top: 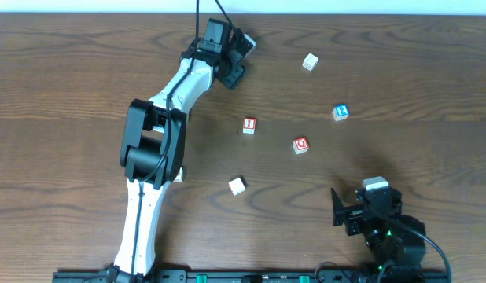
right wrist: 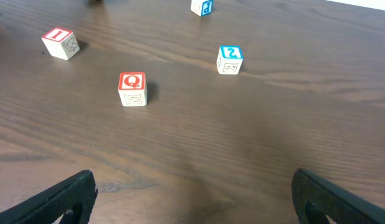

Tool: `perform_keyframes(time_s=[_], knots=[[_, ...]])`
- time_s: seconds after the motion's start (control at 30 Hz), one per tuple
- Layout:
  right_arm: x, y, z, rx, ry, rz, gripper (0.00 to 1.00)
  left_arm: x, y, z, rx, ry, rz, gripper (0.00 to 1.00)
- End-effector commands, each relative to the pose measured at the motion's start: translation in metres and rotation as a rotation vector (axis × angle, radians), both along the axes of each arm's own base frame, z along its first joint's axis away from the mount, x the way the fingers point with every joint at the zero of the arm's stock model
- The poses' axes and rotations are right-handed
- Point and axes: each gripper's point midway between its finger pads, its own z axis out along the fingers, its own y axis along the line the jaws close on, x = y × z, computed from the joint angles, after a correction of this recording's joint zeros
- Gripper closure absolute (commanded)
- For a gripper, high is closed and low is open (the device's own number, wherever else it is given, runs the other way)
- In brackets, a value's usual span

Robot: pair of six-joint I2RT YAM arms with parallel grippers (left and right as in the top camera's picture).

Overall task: Spell out Ai2
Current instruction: 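Lower the left gripper and close it on the red A block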

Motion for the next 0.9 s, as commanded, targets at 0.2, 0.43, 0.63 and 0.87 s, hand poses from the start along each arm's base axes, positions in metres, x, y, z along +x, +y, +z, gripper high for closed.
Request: perform_keyframes(time_s=[0.2,0.43,0.63,0.87], knots=[[-0.0002,0.0005,-0.0022,-0.005,0.001,0.008,0.01,0.004,0.009,-0.0063,0.004,0.007,0.004,0.57],[-0.0002,0.0005,-0.0023,-0.005,0.001,0.008,0.01,0.0046,0.0117,-0.0067,0.01,0.007,0.01,0.64],[-0.0002,0.0005,-0.0022,-0.005,0.001,0.008,0.01,0.005,0.0119,-0.0065,0.01,0.005,0.011,0.69],[-0.0002,0.0005,-0.0022,-0.005,0.001,0.008,0.01,0.0055,0.0117,-0.0047,0.0,0.007,0.026,0.74]])
